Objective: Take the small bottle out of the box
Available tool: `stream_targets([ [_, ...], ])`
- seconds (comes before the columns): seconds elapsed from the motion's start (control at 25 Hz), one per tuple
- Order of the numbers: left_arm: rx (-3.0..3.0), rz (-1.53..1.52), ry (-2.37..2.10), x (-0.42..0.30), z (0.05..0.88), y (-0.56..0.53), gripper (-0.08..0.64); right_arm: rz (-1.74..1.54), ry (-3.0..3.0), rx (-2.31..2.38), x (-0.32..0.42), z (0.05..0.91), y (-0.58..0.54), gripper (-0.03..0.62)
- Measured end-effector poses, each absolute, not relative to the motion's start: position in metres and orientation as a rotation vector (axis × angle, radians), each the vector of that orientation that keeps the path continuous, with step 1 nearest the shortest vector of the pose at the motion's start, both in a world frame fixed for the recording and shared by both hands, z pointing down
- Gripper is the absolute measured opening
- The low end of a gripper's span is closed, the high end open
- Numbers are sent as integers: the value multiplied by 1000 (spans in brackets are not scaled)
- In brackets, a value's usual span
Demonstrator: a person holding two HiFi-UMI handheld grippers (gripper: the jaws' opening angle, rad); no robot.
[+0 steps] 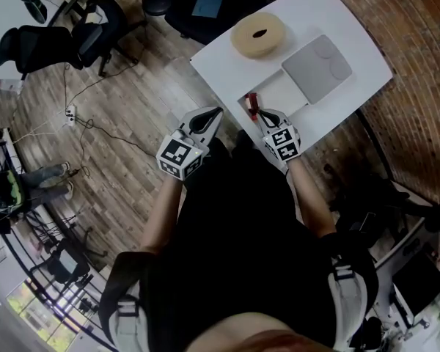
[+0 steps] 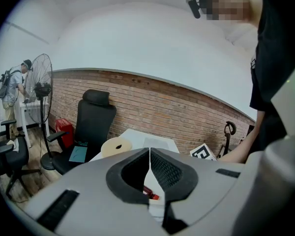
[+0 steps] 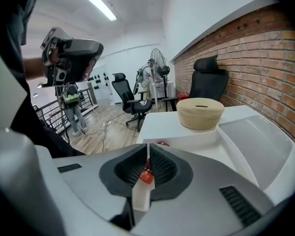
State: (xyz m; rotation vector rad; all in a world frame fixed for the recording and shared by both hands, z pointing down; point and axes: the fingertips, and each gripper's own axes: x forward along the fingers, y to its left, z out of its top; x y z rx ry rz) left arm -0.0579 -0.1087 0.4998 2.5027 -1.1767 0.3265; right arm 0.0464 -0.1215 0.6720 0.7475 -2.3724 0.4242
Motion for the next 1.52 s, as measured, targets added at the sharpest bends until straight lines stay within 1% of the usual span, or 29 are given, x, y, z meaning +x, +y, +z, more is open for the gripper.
stream_targets([
  [0.32,2488,313,-1173,-74,505,-106,25,448,-2339,757,30,687,-122,34],
  [0.68,2521,300,-1089,-83,504,-133,25,507,-2294,840,24,692,-138,63],
  [0.88,2538,323,-1033,-84,508,-145,25,528,-2263,882,22,702,-144,92],
  [1.04,2541,341,-998,-86,511,-153,25,563,-2241,896,19,709,-147,100],
  [1.36,2541,393,-942,-94,519,-169,25,605,-2167,962,21,726,-161,156],
  [1.52,2539,399,-914,-100,523,-179,25,636,-2130,979,19,738,-164,170],
])
